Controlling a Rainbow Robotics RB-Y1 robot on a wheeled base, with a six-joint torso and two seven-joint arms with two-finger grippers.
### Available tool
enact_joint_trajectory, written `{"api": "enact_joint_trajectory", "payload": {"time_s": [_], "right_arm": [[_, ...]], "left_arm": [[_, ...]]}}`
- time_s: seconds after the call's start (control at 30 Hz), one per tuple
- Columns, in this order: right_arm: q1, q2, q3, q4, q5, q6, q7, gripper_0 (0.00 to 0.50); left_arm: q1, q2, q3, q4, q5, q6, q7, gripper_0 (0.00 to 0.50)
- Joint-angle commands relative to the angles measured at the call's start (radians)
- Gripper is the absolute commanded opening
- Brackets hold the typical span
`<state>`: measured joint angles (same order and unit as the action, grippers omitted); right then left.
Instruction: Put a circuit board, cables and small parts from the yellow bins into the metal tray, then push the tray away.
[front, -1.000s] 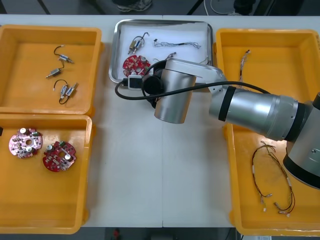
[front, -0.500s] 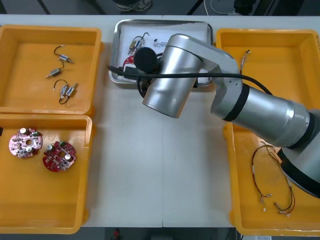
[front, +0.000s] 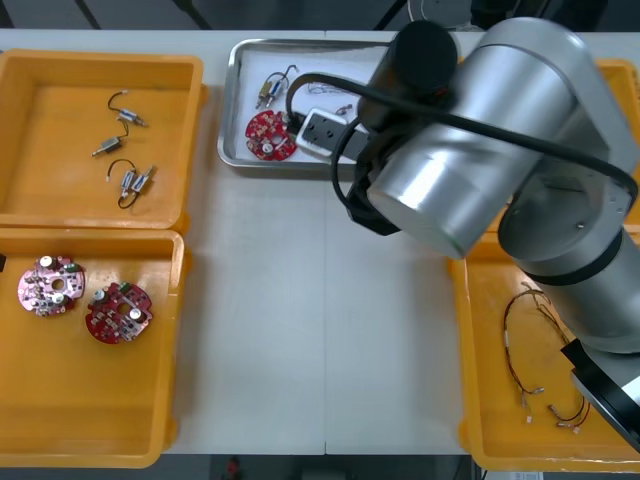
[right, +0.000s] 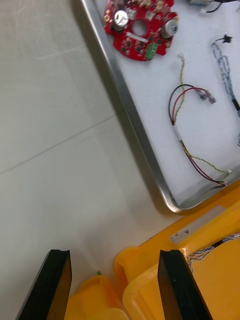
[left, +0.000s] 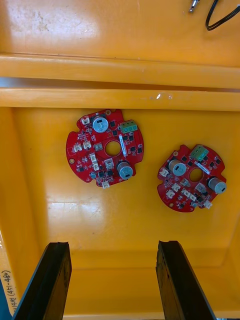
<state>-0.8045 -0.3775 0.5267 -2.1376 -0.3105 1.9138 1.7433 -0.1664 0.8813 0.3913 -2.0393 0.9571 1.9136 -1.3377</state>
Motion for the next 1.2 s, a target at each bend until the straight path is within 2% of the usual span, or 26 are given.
{"api": "enact_joint_trajectory", "payload": {"time_s": [0.03,0.2,0.33,0.57,1.0,1.2], "right_arm": [[0.064,0.0,-0.137,-0.099,-0.012,0.006,-0.087,0.5],[0.142,-0.027,-0.234,-0.156,-0.042,0.006,-0.222,0.5],[0.228,-0.078,-0.321,-0.189,-0.067,0.006,-0.309,0.5],[0.324,-0.161,-0.513,-0.199,-0.197,0.006,-0.418,0.5],[0.574,-0.233,-0.864,-0.251,-0.377,0.006,-0.432,0.5],[0.656,-0.241,-0.942,-0.254,-0.409,0.006,-0.435,0.5]], "left_arm": [[0.019,0.044,0.029,-0.029,-0.009,0.006,-0.078,0.5],[0.019,0.044,0.029,-0.029,-0.009,0.006,-0.078,0.5],[0.019,0.044,0.029,-0.029,-0.009,0.006,-0.078,0.5],[0.019,0.044,0.029,-0.029,-0.009,0.006,-0.078,0.5],[0.019,0.044,0.029,-0.029,-0.009,0.006,-0.078,0.5],[0.019,0.044,0.029,-0.029,-0.009,0.006,-0.078,0.5]]}}
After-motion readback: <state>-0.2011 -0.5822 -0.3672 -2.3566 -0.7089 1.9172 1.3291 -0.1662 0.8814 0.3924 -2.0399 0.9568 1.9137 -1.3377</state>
